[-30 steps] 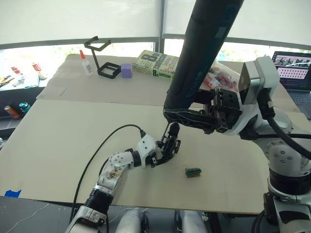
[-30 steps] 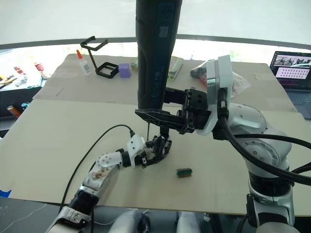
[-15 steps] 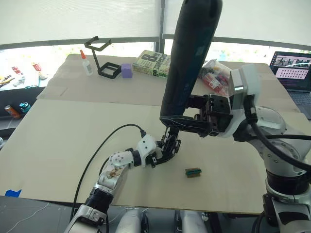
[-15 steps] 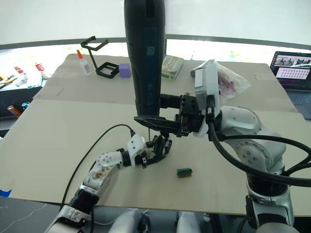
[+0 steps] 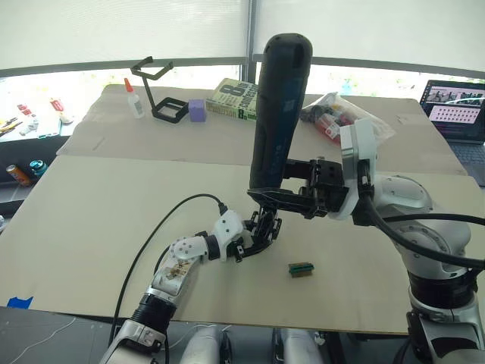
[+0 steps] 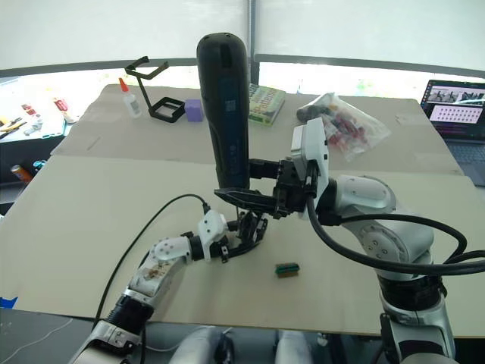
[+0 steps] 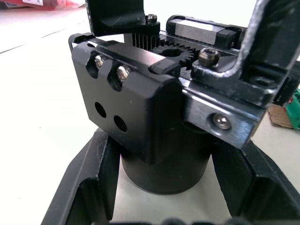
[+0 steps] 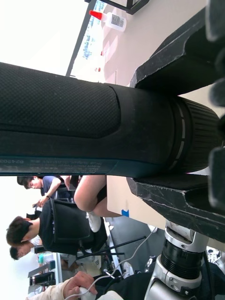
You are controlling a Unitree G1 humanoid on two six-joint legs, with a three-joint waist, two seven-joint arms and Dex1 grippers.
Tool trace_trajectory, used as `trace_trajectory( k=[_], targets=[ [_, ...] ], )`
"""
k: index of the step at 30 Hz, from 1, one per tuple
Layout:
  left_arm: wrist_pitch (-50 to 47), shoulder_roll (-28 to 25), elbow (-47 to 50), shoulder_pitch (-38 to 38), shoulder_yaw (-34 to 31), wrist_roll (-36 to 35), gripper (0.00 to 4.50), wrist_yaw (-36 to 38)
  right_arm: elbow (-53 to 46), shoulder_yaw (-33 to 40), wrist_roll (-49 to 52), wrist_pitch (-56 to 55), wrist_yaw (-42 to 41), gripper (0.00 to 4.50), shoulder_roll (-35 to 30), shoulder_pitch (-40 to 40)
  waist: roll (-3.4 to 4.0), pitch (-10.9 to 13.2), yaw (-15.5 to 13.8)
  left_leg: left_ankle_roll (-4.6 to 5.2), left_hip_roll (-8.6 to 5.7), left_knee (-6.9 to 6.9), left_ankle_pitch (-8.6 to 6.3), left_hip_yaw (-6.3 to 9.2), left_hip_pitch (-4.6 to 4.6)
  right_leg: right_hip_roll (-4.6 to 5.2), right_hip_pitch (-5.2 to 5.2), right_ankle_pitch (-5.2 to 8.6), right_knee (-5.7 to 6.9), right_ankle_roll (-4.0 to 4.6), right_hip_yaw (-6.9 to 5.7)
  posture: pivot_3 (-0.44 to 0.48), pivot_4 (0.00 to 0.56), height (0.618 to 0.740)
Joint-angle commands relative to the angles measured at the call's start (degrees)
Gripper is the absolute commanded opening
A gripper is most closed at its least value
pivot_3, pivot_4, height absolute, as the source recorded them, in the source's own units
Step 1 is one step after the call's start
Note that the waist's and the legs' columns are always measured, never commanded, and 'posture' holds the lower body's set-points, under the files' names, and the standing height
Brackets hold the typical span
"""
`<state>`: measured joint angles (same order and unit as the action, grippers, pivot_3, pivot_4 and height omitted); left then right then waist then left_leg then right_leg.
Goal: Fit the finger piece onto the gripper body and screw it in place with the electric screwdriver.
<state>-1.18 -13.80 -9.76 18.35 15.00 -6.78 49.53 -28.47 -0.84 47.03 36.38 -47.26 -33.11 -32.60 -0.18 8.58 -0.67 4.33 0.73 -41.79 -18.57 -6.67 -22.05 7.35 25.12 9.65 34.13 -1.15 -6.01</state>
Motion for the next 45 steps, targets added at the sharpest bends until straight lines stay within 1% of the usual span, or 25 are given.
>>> trace_trajectory(
  k=[1,17,45],
  targets=[
    [-0.39,-0.18,0.54,-0.91,1.21,0.22,2.30,0.46,-0.69,1.14,-0.37,-2.02,-0.20,1.93,0.61,-0.53,0.00,0.00,0.00,0.00,0.00,0.00,0.00,0.00,0.00,0.00,0.00,0.00,0.00,0.00,0.00,0.000,0.150,0.740],
    [-0.73,-0.27,1.63,-1.93,1.50,0.13,2.30,0.18,-0.30,-0.18,-3.26,-1.98,-0.48,1.93,1.74,0.10,0.00,0.00,0.07,-0.01,0.00,0.00,0.00,0.00,0.00,-0.02,0.00,0.00,-0.02,-0.01,0.00,0.000,0.150,0.740],
    [-0.87,-0.57,1.45,-1.86,1.60,0.01,2.30,0.20,-1.23,-0.79,-3.75,-1.48,-0.24,1.93,2.62,1.63,0.00,0.00,0.14,-0.03,0.00,0.00,0.01,0.00,0.00,-0.05,0.00,0.01,-0.02,-0.01,0.00,0.000,0.150,0.740]
  ],
)
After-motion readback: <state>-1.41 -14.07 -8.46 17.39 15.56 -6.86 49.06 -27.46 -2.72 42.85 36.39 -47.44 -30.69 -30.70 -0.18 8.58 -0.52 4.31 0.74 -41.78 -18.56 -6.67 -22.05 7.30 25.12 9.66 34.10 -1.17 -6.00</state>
